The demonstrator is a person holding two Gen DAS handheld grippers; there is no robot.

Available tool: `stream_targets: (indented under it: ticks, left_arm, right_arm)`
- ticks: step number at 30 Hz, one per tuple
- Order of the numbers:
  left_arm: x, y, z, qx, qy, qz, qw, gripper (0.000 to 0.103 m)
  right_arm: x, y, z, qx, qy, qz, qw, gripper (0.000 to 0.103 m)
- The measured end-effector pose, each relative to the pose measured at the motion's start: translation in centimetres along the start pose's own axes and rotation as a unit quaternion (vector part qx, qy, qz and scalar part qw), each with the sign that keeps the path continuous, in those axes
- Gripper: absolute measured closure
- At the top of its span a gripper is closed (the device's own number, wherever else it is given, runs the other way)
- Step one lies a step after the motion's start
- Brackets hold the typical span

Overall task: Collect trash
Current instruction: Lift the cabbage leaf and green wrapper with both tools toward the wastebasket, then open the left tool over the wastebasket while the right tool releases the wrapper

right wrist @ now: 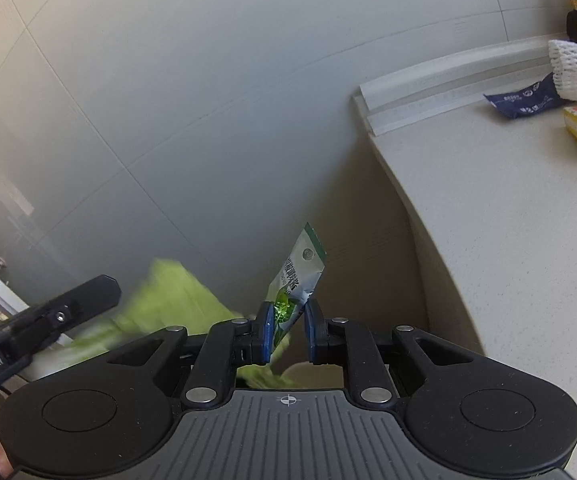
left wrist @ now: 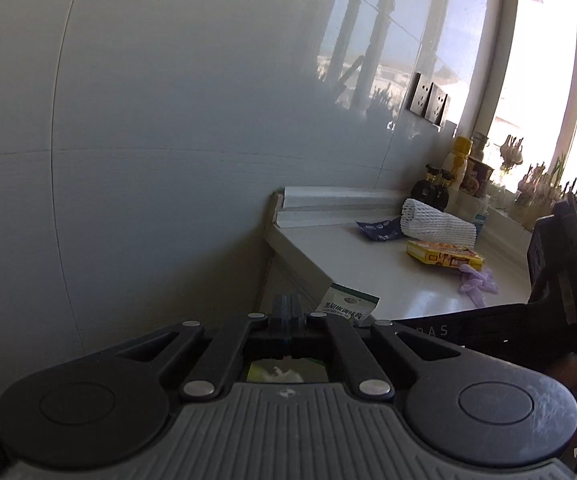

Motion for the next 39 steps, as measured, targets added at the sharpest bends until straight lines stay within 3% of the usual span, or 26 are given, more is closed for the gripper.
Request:
stream_targets:
  ticks: [13,23,26,28,29,31,34,39]
  left_arm:
    - [-11.1,8.3,3.6,0.015,-0.035,0.136,0.9900,0.103]
    - [-15.7,10.9,7.0,0.058,-0.035,0.195,0.9785,0.097]
    - [-16.0,11.3,7.4,0.069,-0.039,0.205,0.9755,0.078]
    - [-16.0,11.3,7.5,0.073,-0.040,0.210,0.9742,0.068]
    - [-15.8,11.2,7.5,0.075,-0.039,0.210,0.9740,0.065]
    - [-15.4,10.8,7.5,0.082,-0.037,0.206,0.9743,0.046]
    - [-14.3,9.8,7.1,0.087,-0.035,0.188,0.9776,0.026]
    - [-12.6,7.8,6.1,0.090,-0.024,0.171,0.9809,0.007]
  right_arm:
    - [-7.4,9.6,-4.0,-0.055,0.020,0.101,0.993,0.087]
    - [-11.1,16.4,-8.0,-0.082,0.051,0.165,0.982,0.083]
    - [-10.8,17.1,-8.7,-0.078,0.063,0.173,0.980,0.075]
    - [-10.4,17.0,-8.6,-0.075,0.069,0.172,0.980,0.051]
    - [-10.3,16.8,-8.3,-0.070,0.070,0.169,0.981,0.049]
    - [-9.9,16.2,-7.7,-0.064,0.064,0.163,0.982,0.048]
    - [-9.1,14.7,-6.9,-0.057,0.050,0.152,0.986,0.041]
    - [-7.5,12.0,-5.1,-0.042,0.031,0.126,0.991,0.028]
Point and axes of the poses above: each gripper's, at about its wrist camera, not at the fingertips, and y roughly the way its jaws point, z to its left, x to its top, the point moved 3 cm from there along y, roughly the way its jaws point, and after that the axes turned 7 degrees about x, right-handed, at the moved point
